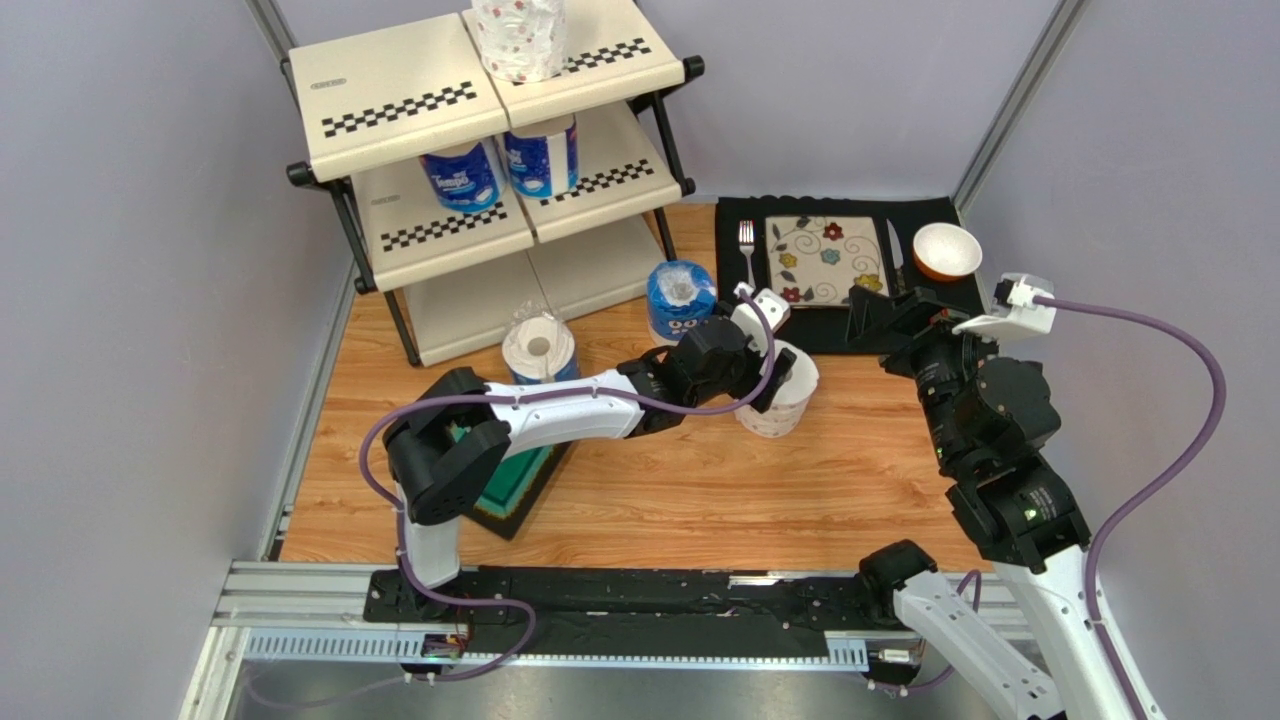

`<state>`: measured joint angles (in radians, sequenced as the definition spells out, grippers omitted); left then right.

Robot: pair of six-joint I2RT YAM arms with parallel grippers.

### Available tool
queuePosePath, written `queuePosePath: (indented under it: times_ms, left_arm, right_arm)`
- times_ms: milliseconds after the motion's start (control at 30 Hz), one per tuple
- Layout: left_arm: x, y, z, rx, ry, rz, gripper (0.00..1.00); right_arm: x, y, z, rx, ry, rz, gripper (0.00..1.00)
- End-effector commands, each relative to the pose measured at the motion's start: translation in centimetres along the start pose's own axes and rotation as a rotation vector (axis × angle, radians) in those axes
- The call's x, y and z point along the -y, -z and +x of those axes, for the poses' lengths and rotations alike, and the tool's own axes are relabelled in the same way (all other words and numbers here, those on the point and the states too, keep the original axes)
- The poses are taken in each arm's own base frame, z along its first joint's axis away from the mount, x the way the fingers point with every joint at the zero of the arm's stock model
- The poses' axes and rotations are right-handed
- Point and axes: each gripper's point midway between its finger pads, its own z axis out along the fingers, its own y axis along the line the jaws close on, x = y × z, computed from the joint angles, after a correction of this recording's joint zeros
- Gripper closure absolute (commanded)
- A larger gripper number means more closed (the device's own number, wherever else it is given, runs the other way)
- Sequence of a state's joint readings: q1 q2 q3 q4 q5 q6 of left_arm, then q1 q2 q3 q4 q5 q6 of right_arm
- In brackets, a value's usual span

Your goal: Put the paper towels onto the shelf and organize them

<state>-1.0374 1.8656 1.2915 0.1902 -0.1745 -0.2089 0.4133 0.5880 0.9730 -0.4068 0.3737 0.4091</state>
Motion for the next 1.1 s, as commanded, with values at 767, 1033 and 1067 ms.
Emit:
queuePosePath:
  times_ms: [767, 1033, 1067]
  left_arm:
    - [-2.5, -2.9, 0.0, 0.013, -0.030, -0.112, 0.12]
    - [-2.9, -3.1, 1.7, -0.028, 0.030, -0.086, 0.24]
    - [-2.8, -3.2, 1.8, -0.030, 0.033, -0.082, 0.25]
  right_arm:
    - [0.2, 0.2, 0.1, 0.009, 0.064, -0.016, 0.02]
    - [0.4, 0.2, 0.3, 0.008, 0.070, -0.012, 0.02]
    - [0.4, 0.2, 0.3, 0.009, 0.071, -0.014, 0.02]
